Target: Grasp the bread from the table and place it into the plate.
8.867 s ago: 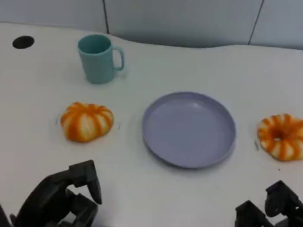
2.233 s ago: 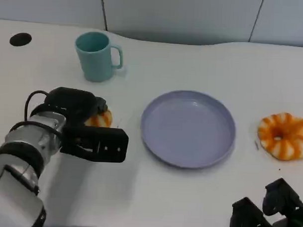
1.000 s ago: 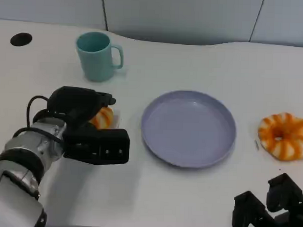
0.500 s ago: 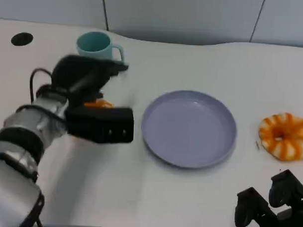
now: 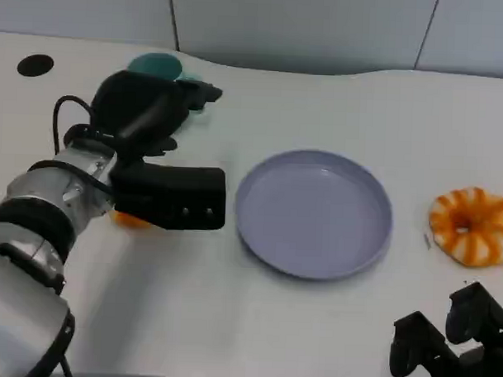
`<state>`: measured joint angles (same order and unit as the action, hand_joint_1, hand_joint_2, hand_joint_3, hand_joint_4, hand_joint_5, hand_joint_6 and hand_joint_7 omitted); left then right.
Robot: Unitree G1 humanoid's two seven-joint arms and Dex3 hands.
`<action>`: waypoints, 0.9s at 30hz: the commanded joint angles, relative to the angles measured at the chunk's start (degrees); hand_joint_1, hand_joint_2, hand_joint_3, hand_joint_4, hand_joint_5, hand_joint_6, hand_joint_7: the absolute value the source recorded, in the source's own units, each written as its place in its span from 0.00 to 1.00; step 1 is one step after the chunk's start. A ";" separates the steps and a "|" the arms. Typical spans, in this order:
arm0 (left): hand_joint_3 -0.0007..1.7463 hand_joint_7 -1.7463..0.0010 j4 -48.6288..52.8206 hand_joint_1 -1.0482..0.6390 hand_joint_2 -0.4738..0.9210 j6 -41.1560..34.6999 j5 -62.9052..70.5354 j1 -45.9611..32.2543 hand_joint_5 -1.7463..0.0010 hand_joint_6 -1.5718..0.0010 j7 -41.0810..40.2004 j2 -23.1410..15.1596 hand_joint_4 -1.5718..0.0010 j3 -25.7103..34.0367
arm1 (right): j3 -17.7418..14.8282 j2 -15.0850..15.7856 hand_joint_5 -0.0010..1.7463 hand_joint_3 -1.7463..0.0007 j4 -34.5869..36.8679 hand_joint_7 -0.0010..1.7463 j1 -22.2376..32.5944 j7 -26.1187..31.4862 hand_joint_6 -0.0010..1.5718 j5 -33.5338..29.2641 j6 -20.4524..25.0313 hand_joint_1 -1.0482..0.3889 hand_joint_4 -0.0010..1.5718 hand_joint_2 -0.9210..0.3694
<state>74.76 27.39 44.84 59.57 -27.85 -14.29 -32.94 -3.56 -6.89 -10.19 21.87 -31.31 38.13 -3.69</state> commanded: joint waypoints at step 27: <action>0.18 0.99 3.99 0.18 1.00 -14.27 4.23 -3.32 0.99 0.81 15.51 -2.72 0.81 -5.64 | 0.52 0.66 1.00 1.00 -1.68 1.00 1.87 1.09 0.41 -1.35 0.45 0.41 0.50 0.04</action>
<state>78.91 13.61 48.68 57.01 -11.27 -15.86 -38.26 -2.74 -6.70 -10.70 23.26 -30.34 36.50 -3.07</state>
